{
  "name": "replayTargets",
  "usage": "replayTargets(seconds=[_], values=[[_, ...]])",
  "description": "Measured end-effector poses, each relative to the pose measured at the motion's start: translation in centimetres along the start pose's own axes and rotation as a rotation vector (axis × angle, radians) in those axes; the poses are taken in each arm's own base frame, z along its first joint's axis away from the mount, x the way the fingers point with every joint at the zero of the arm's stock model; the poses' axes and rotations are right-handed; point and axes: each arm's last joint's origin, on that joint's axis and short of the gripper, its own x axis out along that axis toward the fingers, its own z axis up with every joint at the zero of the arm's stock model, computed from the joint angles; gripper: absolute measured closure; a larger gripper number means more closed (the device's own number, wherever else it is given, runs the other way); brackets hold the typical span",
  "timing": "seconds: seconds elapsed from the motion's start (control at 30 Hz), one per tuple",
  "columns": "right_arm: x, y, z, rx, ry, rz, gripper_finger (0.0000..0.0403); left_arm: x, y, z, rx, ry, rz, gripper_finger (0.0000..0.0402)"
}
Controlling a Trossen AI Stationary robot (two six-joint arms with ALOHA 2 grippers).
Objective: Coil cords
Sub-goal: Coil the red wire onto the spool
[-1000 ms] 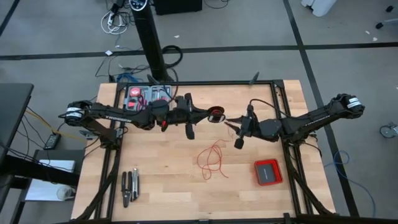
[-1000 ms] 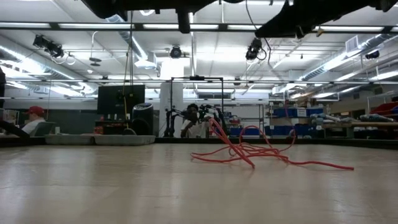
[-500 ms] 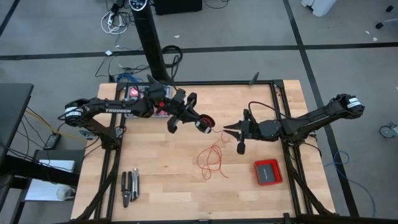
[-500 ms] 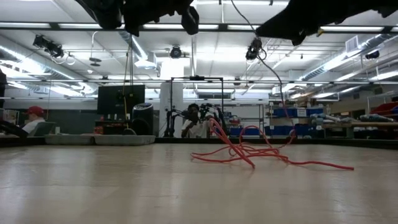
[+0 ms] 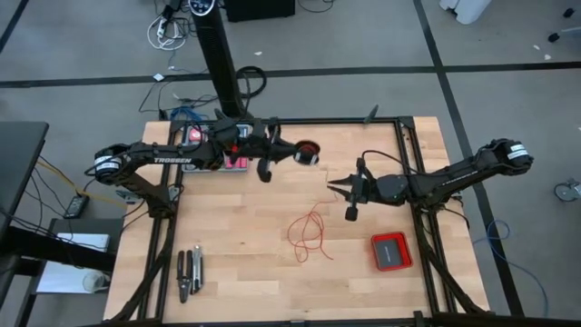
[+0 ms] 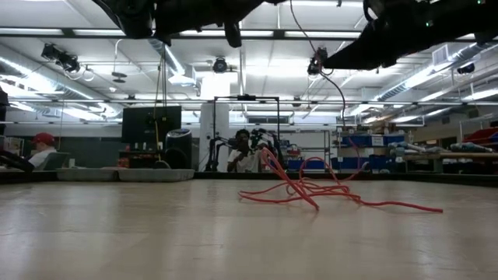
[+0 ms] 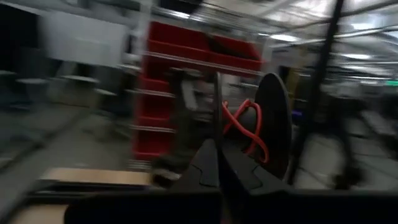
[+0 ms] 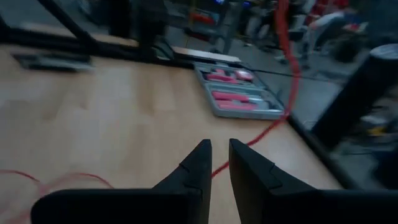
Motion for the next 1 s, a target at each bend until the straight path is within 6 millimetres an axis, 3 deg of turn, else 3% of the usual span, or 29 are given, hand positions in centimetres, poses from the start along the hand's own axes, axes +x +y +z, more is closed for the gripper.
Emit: replayTargets(seconds=[0.17,0.43,0.53,0.77,1.0], values=[[-0.1,-0.2,0.2,-0.118,0.031,-0.125,0.0351,0.2,0.1,0.0,0.024,-0.046,0.2,0.0401],[0.0,-0.7,3.0,-0.11,0.027,-0.167,0.0351,0.6,-0.8,-1.0,0.055,-0.017,0.476,0.0401],[0.1,-0.6,3.2,-0.192,0.034,-0.169,0.0351,0.8,-1.4,-1.3,0.078,-0.003,0.573,0.0401],[1.9,0.3,3.1,-0.432,0.128,-0.161,0.035,1.0,-2.1,-1.5,0.0,-0.025,0.578,0.0402],[4.0,0.9,4.8,-0.626,0.228,-0.249,0.0348,1.0,-2.1,-1.7,-0.089,-0.021,0.548,0.0402]])
